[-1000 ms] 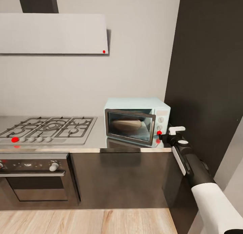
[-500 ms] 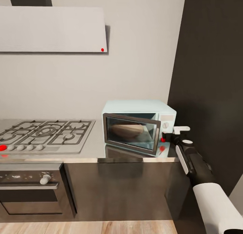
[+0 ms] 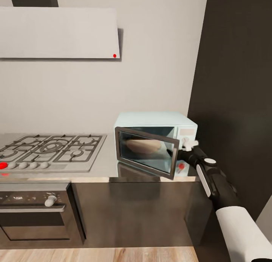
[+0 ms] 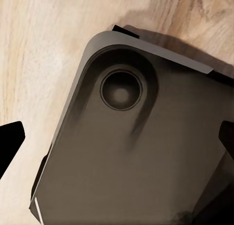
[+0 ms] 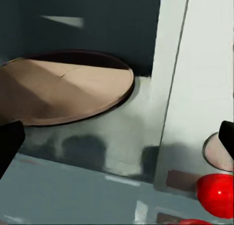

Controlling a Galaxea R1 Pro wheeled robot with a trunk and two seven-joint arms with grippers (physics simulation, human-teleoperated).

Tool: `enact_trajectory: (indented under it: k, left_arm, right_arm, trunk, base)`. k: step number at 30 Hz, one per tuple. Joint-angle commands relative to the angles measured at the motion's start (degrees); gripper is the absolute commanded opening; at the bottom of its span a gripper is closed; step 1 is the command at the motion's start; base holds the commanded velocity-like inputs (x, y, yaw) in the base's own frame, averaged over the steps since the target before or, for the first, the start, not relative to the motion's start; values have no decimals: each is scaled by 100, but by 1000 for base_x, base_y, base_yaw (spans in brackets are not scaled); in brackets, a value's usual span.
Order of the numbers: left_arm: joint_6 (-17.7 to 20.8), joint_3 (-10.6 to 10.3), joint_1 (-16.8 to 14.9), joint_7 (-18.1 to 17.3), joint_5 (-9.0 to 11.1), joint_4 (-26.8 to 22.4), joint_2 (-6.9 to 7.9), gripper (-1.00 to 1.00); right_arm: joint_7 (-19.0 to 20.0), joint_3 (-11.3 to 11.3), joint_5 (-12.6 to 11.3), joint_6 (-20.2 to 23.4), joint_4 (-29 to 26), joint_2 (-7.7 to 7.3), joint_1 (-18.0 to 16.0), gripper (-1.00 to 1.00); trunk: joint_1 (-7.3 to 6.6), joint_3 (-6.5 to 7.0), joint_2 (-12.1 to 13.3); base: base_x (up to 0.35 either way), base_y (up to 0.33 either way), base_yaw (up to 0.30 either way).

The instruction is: In the kitchen, take the popcorn bag from the countertop, put it into the microwave, and heat it until the popcorn is cooked so the cooked popcorn ends up inside the bag.

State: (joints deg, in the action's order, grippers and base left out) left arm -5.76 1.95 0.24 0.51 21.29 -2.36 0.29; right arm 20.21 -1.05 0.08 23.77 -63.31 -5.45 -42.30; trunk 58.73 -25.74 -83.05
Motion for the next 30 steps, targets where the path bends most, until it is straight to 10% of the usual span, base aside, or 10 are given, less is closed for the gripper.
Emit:
enact_trajectory:
  k: [1,10,30]
  left_arm:
    - [-4,12,3,5,7,-10,-2,100]
    - [-4,5,3,2,-10,-10,-2,100]
    - [-5,34,3,11,-16,-19,-37,100]
  right_arm:
    - [227,-19,7,32,-33,-16,52,100]
    - [830,-21,17,111,-59,-337,125,100]
    - [1207,-10,-4,180,-59,-298,126,100]
  trunk:
    - [0,-5,-3]
    - [0,-5,-3]
    - [0,-5,-3]
  base:
    - [0,0,0]
    - [-5,4,0]
    - [-239,189,0]
